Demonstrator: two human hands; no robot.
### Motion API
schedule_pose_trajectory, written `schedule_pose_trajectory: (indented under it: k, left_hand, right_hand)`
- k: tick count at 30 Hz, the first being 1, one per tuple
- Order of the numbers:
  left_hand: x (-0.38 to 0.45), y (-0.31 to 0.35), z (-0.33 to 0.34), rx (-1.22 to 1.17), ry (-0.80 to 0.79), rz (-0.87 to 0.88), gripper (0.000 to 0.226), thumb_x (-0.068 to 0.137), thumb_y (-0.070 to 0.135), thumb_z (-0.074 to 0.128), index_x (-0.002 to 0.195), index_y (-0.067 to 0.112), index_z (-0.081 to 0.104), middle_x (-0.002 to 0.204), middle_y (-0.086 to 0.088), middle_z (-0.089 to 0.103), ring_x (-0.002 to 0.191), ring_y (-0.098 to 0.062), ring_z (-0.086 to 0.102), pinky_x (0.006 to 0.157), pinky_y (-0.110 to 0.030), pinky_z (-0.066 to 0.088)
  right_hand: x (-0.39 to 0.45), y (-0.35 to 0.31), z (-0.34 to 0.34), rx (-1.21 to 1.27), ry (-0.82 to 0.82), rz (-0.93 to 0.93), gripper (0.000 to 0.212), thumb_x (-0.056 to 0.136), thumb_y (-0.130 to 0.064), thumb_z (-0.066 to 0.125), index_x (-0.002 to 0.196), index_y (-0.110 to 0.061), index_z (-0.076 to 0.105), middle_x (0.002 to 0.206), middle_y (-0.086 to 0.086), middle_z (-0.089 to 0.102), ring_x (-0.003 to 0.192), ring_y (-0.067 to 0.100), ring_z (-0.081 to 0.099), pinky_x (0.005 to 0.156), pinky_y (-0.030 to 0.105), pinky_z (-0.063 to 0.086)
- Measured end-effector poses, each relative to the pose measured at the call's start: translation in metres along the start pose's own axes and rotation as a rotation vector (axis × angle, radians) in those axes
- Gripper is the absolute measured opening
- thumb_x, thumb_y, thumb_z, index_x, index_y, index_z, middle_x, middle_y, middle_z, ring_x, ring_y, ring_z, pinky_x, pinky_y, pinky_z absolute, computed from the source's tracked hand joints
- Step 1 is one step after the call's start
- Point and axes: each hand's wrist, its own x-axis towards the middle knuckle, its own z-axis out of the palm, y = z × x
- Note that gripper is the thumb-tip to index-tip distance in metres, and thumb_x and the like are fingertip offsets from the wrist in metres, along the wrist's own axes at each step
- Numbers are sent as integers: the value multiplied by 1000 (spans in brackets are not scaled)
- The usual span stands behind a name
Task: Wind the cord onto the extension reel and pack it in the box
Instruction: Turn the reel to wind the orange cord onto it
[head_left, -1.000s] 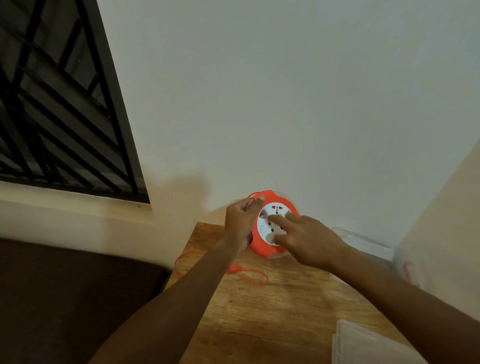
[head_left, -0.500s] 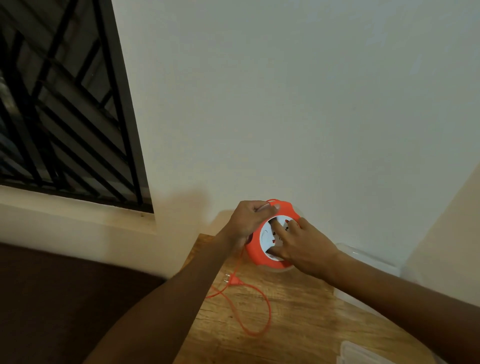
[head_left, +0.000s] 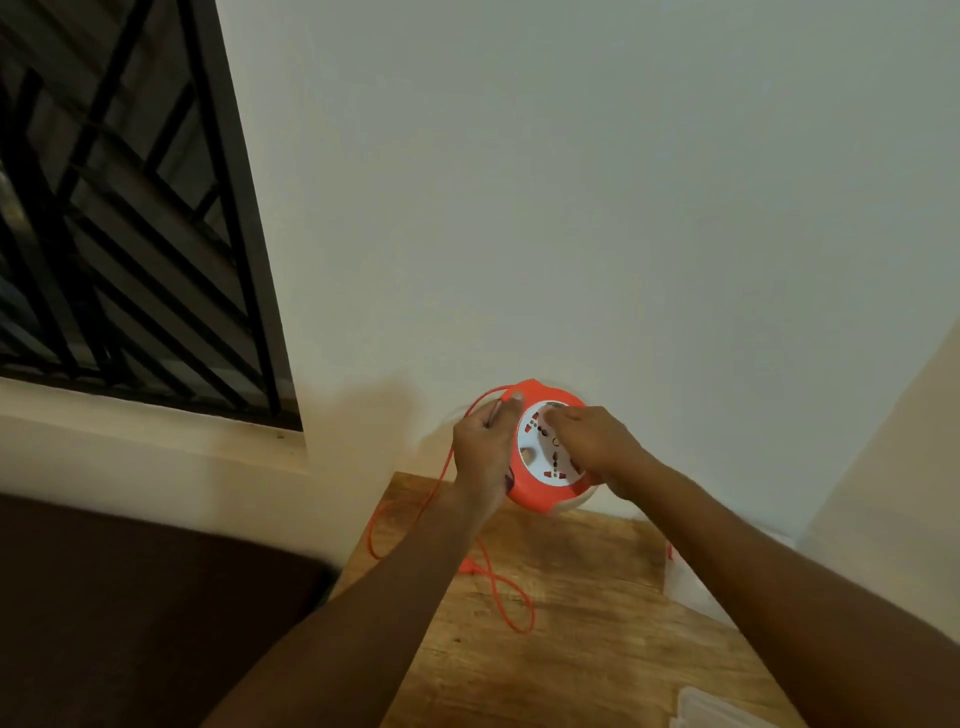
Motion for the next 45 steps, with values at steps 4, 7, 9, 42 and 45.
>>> schedule_pose_trajectory:
  k: [4,7,9,42,45]
  left_hand:
    - [0,-8,0,39,67,24,10,99,40,71,90,34,73,89,7,81,82,-19,80,73,-37,68]
    - [2,-9,-7,18,21,-17,12,99,40,71,95,29,75,91,2,83,84,-23,81,72,-38,68]
    - [1,-8,-12,-6,-13,-47,14,99,39,71,97,27,76,89,4,83,83,-21,82,66,-34,66]
    - [6,-9,-42,33,-246,-19,40,93,33,79,98,-6,75,88,-19,74,79,-32,69,77,-44,58]
    - [3,-18,-37,95,-177,-5,35,88,39,82,91,4,80,87,-20,79,76,-34,71,75,-50,61]
  right_hand:
    - [-9,11,8,543,-97,298,40,94,-39,54,129,-19,53,101,10,70,78,24,70,59,32,58]
    - [-14,20,16,547,-106,205,57,91,-33,62,144,-30,41,115,2,65,91,24,69,60,32,58]
    - [-18,26,21,227,-16,15,68,87,-32,67,148,-28,36,134,-1,55,111,25,61,70,34,59]
    - [-33,28,23,-482,36,-288,62,85,-47,61,143,-45,38,124,0,65,110,27,62,85,36,51]
    - [-32,28,36,297,-26,82,49,89,-37,64,137,-35,53,126,-3,62,98,24,65,70,34,56]
